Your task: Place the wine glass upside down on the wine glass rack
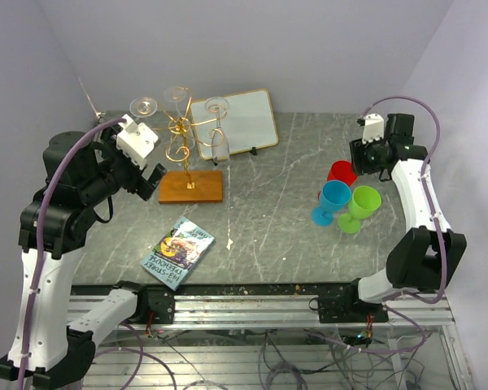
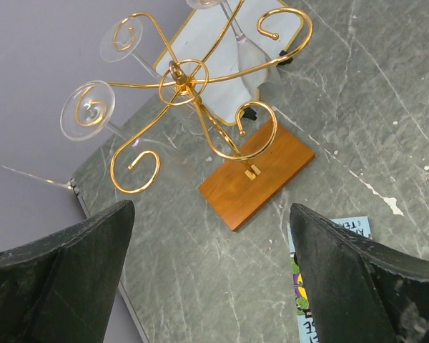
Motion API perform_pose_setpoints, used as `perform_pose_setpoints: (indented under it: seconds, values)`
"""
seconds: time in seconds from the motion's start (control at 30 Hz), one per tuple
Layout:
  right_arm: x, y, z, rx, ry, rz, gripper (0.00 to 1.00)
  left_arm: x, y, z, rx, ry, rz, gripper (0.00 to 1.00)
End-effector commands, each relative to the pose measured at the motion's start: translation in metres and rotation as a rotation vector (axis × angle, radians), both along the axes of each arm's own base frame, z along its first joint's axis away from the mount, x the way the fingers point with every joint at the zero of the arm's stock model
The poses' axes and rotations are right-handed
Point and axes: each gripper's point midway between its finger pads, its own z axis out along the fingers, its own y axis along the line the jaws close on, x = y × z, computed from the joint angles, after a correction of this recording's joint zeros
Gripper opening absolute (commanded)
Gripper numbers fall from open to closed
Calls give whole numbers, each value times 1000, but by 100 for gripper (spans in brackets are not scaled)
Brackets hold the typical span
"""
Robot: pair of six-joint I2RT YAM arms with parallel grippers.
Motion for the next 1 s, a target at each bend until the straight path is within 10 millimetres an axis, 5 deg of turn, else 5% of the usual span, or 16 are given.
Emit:
perform_pose_setpoints:
  seconds: [0.0, 0.33, 0.57, 0.73, 0.97]
  values:
    - [0, 0, -12, 9, 47, 12, 49, -1, -5, 1, -37, -2, -28, 100]
    - [3, 5, -39, 14, 119, 36, 36, -1, -1, 0, -65, -4, -10, 99]
    - [14, 9, -38, 24, 125, 56, 18, -4, 6, -4, -90, 7, 16, 99]
    - [34, 8, -18, 12, 60, 64, 1, -5, 14, -17, -71, 32, 53, 99]
    - [75, 13, 31, 37, -70, 89, 0, -3, 31, -27, -89, 58, 162, 99]
